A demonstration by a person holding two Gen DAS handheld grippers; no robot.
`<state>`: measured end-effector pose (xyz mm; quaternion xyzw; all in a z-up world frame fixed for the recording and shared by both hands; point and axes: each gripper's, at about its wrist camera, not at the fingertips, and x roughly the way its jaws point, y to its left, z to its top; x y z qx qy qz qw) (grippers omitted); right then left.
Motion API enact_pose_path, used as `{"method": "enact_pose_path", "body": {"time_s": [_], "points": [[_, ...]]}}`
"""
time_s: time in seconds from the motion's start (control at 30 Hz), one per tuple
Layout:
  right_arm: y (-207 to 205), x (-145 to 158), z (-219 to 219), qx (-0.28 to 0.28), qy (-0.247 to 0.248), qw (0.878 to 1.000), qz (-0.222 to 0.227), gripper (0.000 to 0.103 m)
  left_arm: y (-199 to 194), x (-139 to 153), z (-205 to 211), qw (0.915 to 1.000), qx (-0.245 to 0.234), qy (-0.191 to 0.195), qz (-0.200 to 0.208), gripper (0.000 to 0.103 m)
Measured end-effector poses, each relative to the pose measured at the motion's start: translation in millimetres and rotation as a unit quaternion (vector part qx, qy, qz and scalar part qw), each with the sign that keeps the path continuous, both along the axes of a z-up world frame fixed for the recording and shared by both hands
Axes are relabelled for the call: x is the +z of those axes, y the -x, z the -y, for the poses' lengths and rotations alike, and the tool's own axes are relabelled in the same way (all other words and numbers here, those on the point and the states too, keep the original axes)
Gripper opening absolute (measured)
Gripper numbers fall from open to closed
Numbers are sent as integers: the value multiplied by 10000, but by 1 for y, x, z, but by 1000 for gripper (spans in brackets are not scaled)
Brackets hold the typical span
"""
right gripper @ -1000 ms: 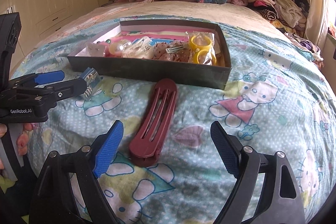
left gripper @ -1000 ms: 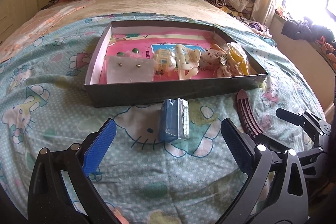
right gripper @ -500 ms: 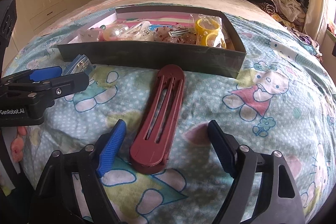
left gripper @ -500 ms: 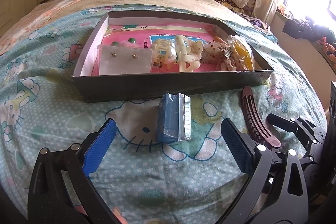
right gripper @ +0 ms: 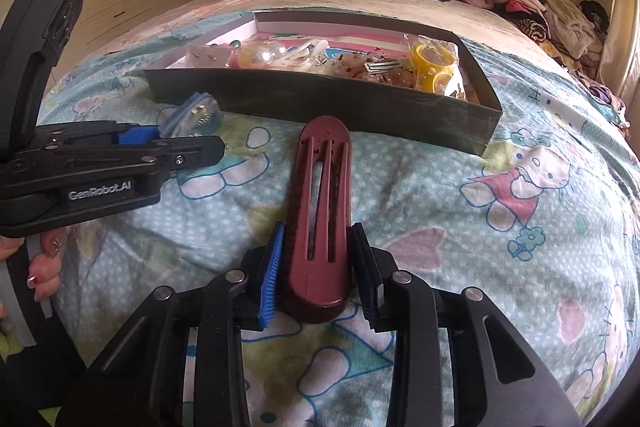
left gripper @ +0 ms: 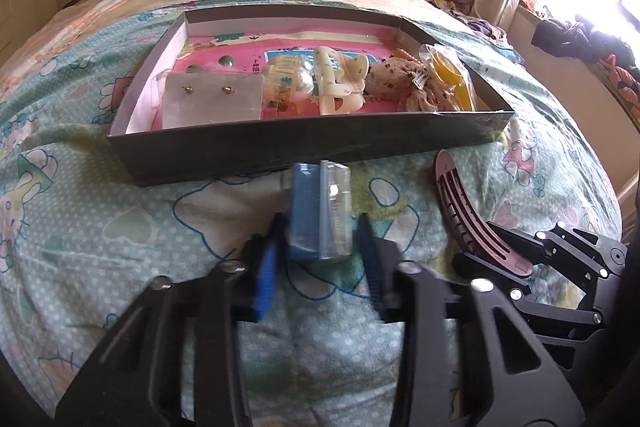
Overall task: Organize jewelry
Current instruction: 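Grasp the maroon hair clip with the right tool while the left tool grasps the blue packet, then carry the maroon clip and blue packet into the box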
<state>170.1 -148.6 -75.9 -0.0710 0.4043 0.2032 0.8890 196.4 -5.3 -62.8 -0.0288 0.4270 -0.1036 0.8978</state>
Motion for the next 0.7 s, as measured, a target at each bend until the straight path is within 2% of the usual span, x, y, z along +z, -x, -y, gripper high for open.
{"method": "enact_pose_path", "body": {"time_s": [0.23, 0.7], "points": [[11, 7, 3, 130, -123, 9998, 19, 31, 8, 7, 0, 9999, -33, 9, 99, 18], [22, 35, 15, 210, -226, 9992, 247, 31, 20, 42, -13, 9987, 122, 187, 466, 18]]}}
